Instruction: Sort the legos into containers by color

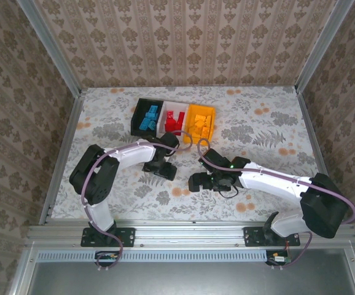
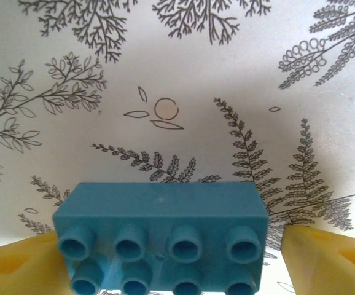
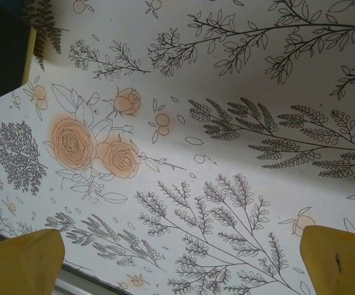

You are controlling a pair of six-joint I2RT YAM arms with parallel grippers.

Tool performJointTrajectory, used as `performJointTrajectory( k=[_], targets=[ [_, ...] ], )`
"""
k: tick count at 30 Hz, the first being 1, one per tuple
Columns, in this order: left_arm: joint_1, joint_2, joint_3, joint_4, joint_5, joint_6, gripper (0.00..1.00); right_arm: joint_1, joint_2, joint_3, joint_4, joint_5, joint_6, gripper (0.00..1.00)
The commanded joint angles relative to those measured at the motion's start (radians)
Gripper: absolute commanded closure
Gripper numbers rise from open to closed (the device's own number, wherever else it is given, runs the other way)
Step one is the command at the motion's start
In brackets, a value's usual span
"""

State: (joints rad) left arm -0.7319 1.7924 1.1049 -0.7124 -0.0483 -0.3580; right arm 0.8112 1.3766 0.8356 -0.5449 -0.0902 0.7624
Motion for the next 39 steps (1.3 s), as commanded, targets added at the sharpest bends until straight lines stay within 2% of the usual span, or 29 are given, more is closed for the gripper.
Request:
performJointTrajectory(
  k=[1,7,12,22,28,31,35,39],
  targets=[
    [0.015,0.027,0.009,0.028,-0.024,-0.001,0.23,-0.005,0.008,-0.004,0.004,-0.014,0.003,0.00],
    [0.021,0.012,-0.003,0.027,0.000,0.003,0.37,-0.005,0.009,0.005,0.001,-0.016,0.005,0.00],
    [0.034,-0.056,-0.027,0.038,0.055,-0.007,0.37,-0.005,0.004,-0.008,0.002,-0.011,0.009,0.00],
    [0.170,-0.267,-0.179,0.258,0.418,-0.138,0.40,-0.003,0.004,-0.019,0.030,-0.018,0.015,0.00],
    [0.225,-0.371,-0.222,0.331,0.537,-0.227,0.41,-0.001,0.009,-0.032,0.065,-0.035,0.025,0.00],
    [0.264,-0.416,-0.254,0.408,0.615,-0.301,0.40,0.002,0.041,-0.023,0.065,-0.039,0.025,0.00],
    [0.360,-0.463,-0.295,0.570,0.746,-0.451,0.40,0.004,0.042,-0.025,0.066,-0.037,0.026,0.00],
    [0.436,-0.473,-0.263,0.686,0.818,-0.578,0.40,0.006,0.042,-0.035,0.075,-0.039,0.032,0.00]
  ],
)
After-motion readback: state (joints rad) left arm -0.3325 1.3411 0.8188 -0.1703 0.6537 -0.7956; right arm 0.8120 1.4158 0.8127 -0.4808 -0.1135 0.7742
